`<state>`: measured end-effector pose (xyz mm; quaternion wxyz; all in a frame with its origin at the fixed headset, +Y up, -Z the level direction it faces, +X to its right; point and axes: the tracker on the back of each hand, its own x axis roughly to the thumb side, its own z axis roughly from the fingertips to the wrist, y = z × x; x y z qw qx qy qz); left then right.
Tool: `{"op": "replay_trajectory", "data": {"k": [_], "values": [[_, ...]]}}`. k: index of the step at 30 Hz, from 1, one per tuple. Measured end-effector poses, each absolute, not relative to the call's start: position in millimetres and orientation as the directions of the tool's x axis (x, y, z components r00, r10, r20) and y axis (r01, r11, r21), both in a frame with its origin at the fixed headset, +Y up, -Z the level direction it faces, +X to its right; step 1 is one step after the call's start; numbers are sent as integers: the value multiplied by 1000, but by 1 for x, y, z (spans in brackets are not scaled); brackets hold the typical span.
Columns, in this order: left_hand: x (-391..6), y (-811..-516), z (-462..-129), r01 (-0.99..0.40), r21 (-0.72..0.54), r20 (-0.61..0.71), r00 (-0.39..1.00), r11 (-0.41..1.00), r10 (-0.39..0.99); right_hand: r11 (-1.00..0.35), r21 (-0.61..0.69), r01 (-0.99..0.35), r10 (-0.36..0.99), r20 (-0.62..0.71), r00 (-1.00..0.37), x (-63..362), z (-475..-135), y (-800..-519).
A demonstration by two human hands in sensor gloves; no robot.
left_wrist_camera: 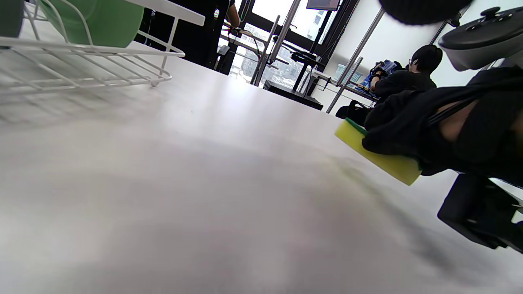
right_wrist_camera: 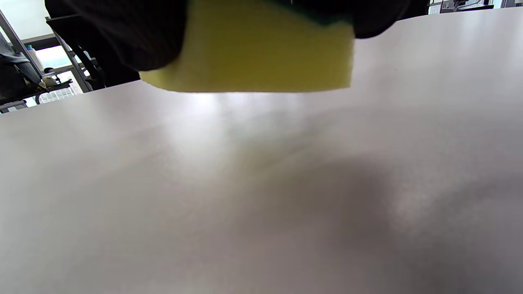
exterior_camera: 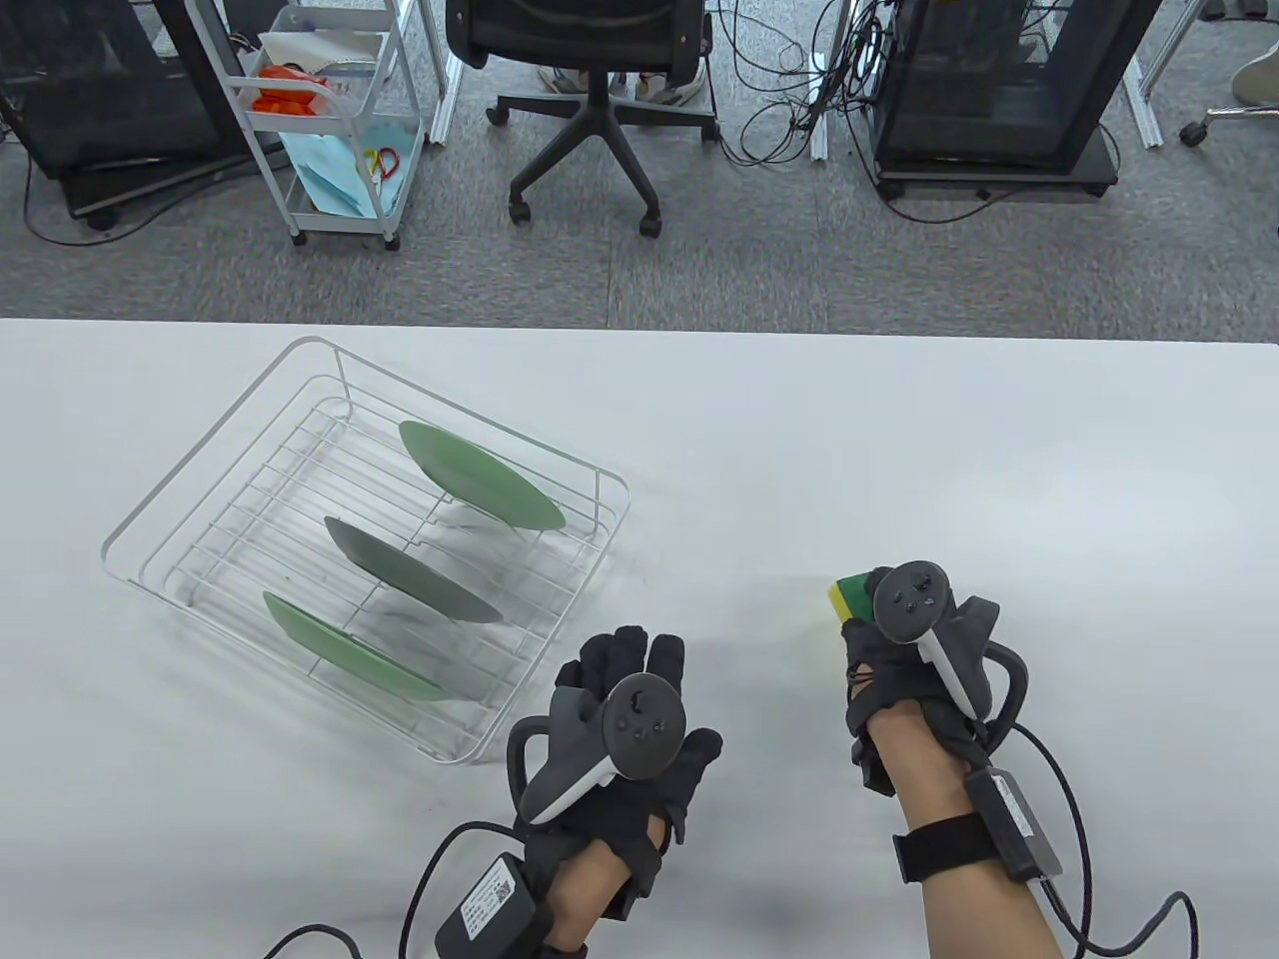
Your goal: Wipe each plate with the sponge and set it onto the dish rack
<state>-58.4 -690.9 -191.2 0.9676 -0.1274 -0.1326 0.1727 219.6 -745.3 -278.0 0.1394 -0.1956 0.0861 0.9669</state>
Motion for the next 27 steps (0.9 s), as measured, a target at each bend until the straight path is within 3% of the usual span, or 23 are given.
{"op": "replay_trajectory", "data": {"k": [6, 15, 20, 27], "values": [[-60, -692, -191, -321, -293, 209, 897, 900, 388, -931, 230, -284, 172, -411, -896, 210, -280, -761], [-75, -688, -194, -359, -290, 184, 889, 887, 420, -907, 248, -340, 229, -386, -894, 203, -268, -745], [-79, -687, -194, -365, -290, 177, 888, 885, 424, -898, 256, -359, 252, -370, -894, 206, -247, -720], [-78, -682, -192, -322, -271, 210, 900, 907, 382, -889, 91, -448, 423, -212, -881, 203, -190, -675]]}}
